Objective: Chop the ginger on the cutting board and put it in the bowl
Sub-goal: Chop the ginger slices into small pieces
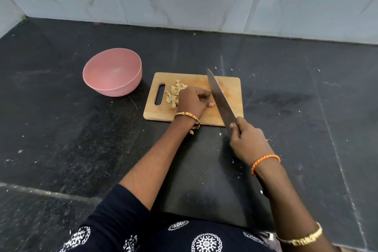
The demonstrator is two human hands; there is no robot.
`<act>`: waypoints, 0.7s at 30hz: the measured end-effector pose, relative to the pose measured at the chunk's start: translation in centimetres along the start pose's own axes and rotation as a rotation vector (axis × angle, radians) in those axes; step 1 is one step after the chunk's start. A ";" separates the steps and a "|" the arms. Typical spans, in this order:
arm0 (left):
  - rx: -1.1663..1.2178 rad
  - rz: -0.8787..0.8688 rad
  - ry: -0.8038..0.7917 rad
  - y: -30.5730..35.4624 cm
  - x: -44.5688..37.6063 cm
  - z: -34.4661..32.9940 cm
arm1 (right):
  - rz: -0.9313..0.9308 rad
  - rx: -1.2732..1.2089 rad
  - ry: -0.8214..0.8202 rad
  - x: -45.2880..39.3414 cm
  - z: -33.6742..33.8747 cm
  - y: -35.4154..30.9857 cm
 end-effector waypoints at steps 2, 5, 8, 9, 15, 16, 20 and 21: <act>0.008 0.004 0.002 0.0 0.0 0.0 | 0.007 0.010 0.002 -0.2 -0.2 -0.2; 0.025 -0.002 0.007 -0.1 0.0 -0.1 | 0.018 0.026 0.013 -0.4 -0.4 -0.2; 0.038 -0.006 0.014 -0.2 0.0 -0.1 | 0.023 0.038 0.015 -0.7 -0.4 -0.2; 0.042 -0.006 0.012 -0.2 0.0 -0.1 | 0.023 0.042 0.013 -0.8 -0.3 -0.3; 0.053 -0.014 0.010 -0.4 0.0 -0.2 | 0.023 0.107 0.021 -1.5 -0.2 -0.5; 0.054 -0.013 0.011 -0.4 -0.1 -0.2 | 0.020 0.122 0.016 -1.7 -0.2 -0.6; 0.052 -0.020 0.012 -0.5 -0.2 -0.3 | -0.006 0.176 -0.048 -2.2 -0.1 -1.2; 0.049 -0.025 0.011 -0.5 -0.2 -0.3 | -0.012 0.184 -0.066 -2.3 0.1 -1.4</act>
Point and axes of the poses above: each hand's wrist, its own x-axis away from the middle knuckle, its own z-axis out of the back of the hand, y = z × x, the point moved 3 cm from there along -x, towards the middle knuckle, and after that the axes turned 9 degrees about -x, right-handed, at the moved point
